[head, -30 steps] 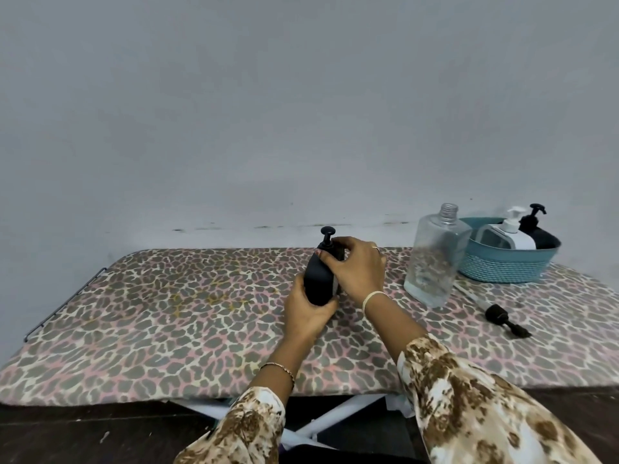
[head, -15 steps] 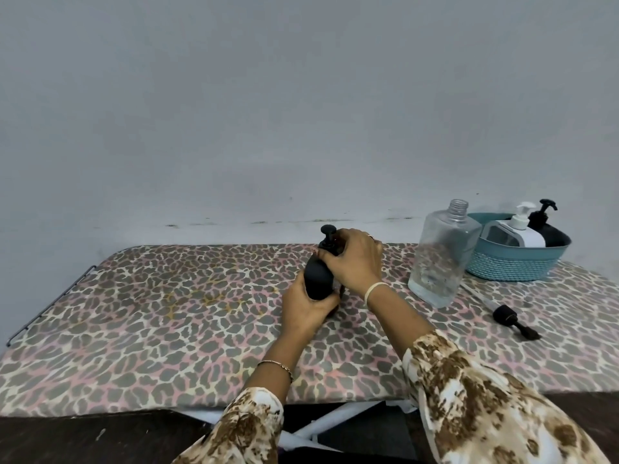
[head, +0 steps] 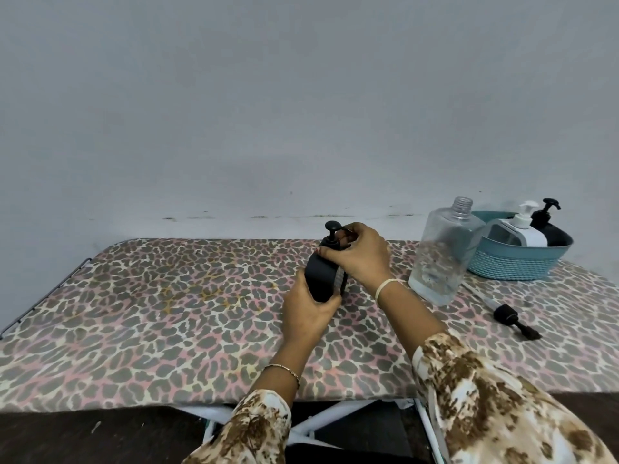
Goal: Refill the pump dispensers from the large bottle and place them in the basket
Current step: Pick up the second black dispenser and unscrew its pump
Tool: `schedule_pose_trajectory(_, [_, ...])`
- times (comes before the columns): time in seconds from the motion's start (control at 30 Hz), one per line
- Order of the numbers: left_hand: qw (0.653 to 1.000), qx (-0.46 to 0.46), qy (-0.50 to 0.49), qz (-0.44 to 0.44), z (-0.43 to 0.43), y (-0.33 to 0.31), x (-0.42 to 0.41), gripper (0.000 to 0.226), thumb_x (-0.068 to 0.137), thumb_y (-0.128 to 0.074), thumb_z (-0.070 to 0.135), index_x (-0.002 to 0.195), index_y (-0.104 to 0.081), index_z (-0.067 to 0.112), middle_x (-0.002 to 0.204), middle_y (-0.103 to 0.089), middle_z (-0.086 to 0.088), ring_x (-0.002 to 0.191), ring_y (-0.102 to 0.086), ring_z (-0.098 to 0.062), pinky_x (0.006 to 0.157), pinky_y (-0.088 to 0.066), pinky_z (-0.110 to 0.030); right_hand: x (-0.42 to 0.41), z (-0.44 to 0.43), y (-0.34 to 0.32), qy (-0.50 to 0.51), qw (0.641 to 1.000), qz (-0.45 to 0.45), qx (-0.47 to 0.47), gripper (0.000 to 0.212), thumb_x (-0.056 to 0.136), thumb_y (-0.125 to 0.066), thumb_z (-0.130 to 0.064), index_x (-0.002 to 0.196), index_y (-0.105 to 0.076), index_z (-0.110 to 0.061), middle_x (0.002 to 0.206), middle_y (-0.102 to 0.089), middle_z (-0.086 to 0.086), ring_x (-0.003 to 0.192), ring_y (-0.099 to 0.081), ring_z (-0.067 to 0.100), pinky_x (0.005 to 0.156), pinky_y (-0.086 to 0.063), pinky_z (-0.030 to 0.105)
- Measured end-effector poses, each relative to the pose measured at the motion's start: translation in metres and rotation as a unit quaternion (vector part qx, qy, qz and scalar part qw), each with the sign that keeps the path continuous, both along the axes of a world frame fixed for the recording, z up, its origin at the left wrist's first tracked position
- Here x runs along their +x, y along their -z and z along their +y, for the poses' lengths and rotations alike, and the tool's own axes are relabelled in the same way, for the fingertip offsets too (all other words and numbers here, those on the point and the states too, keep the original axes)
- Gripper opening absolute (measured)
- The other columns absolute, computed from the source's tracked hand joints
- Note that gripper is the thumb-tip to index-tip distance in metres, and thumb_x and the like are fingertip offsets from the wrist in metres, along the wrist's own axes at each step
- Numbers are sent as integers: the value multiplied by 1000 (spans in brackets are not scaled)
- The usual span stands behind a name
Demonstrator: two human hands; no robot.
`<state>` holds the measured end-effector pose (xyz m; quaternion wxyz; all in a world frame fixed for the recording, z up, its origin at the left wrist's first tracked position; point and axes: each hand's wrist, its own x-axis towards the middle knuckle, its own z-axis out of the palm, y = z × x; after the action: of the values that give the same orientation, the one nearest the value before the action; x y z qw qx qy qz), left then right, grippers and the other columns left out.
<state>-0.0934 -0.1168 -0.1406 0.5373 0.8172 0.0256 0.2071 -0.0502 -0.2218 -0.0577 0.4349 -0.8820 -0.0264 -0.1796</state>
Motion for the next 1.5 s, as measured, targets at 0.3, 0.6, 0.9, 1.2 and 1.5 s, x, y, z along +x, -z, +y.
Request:
schedule_pose_trajectory(0.3, [999, 29, -20, 7, -1, 4, 3, 46, 72, -79, 35, 108, -53, 23, 92, -65, 7, 82, -63, -10, 71, -55, -27, 3, -7, 3, -36, 999, 17, -8, 53, 57, -80, -54, 98, -54, -33, 95, -62, -19, 99, -58, 10, 94, -41, 42])
schedule_pose_trajectory(0.6, [999, 38, -26, 11, -1, 3, 3, 48, 72, -79, 37, 109, -52, 23, 92, -65, 6, 83, -64, -13, 72, -56, -33, -2, 1, 1, -22, 999, -18, -19, 33, 66, -73, -40, 96, -61, -34, 97, -62, -21, 107, -55, 11, 93, -30, 38])
schedule_pose_trajectory(0.9, [999, 36, -25, 10, -1, 3, 2, 49, 72, -79, 35, 111, -52, 23, 92, -65, 7, 83, -64, -13, 72, -56, -32, -4, 1, -3, -9, 1000, 5, -26, 28, 67, -74, -44, 88, -58, -33, 84, -62, -19, 101, -56, 13, 83, -24, 36])
schedule_pose_trajectory(1.2, [999, 39, -21, 6, -1, 2, 2, 49, 72, -78, 36, 111, -52, 22, 92, -65, 7, 82, -64, -12, 71, -56, -30, -5, 3, -4, 31, 996, -1, -82, 43, 67, -71, -61, 88, -54, -28, 76, -57, -16, 84, -57, 11, 78, -27, 35])
schedule_pose_trajectory(1.5, [999, 39, -19, 9, -1, 1, 2, 48, 72, -78, 35, 110, -52, 22, 91, -64, 7, 81, -63, -13, 70, -55, -30, -3, 7, -7, 50, 993, 3, -110, 50, 64, -69, -63, 96, -56, -28, 92, -60, -13, 91, -52, 13, 85, -25, 40])
